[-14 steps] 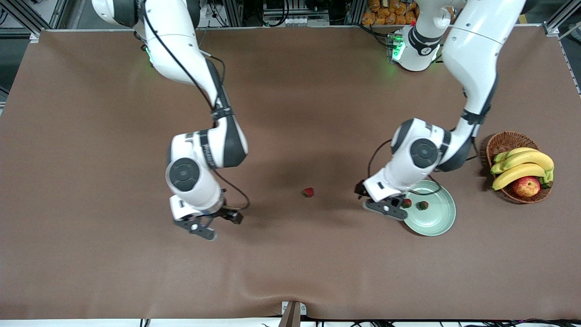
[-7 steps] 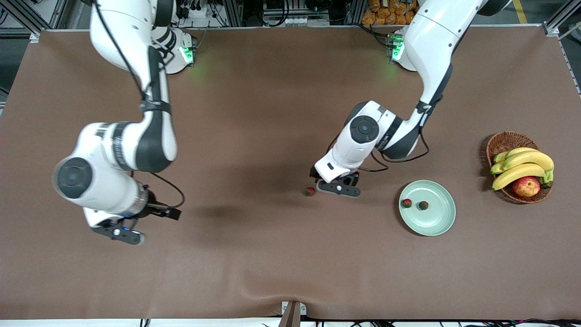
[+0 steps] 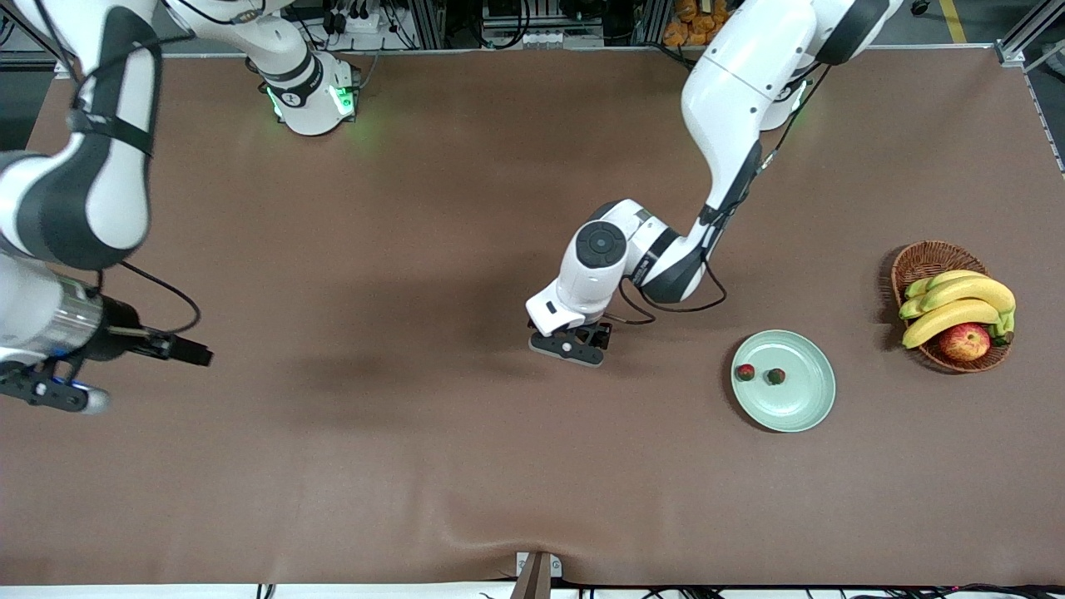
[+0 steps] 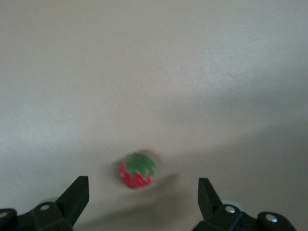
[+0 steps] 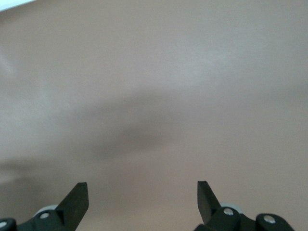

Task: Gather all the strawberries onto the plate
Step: 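Grasp the last strawberry with the left gripper while the right gripper withdraws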

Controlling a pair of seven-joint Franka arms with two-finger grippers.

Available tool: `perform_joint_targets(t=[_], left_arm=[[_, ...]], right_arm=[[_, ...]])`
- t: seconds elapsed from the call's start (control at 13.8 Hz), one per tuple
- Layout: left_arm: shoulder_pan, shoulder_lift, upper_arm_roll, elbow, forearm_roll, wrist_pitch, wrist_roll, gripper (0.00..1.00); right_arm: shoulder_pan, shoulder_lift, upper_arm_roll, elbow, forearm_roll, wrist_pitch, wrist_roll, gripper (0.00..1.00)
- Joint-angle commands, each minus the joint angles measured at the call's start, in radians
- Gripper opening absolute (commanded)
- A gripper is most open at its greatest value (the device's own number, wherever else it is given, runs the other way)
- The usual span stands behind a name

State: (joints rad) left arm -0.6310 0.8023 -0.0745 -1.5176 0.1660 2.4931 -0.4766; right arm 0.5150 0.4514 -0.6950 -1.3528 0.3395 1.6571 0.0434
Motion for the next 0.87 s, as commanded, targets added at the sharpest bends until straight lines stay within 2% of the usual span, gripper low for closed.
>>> perform_joint_targets(t=[0.0,0.22,0.43,0.65,0.79], left_arm=[[-0.044,0.021,0.047,0.037,0.061,-0.013,-0.024,1.0],[-0.038,0.023,0.047,0.037,0.058,-0.013,-0.022,0.99],[-0.026,0.029,0.05,0.037,0.058,-0.01,-0.02,0.82],[-0.021,0.032,0.05,0.04,0.053,-0.008,-0.027,0.79],[-0.019,0.035,0.05,0.039,0.055,-0.007,-0.022,0.79]], right_arm=[[-0.2,-0.15,0.255,-0.046,-0.146,-0.039,-0.008,1.0],[-0.384,-0.229,0.452,-0.057,-0.226,-0.086,-0.022,1.0],[-0.484,-0.31,0.564,-0.095,-0.255,-0.134,-0.023,1.0],[-0.601,-0.387,0.699,-0.146,-0.301,-0.137,-0.042,1.0],[-0.632,-0.425,0.733,-0.178,-0.301,-0.142,-0.051,1.0]])
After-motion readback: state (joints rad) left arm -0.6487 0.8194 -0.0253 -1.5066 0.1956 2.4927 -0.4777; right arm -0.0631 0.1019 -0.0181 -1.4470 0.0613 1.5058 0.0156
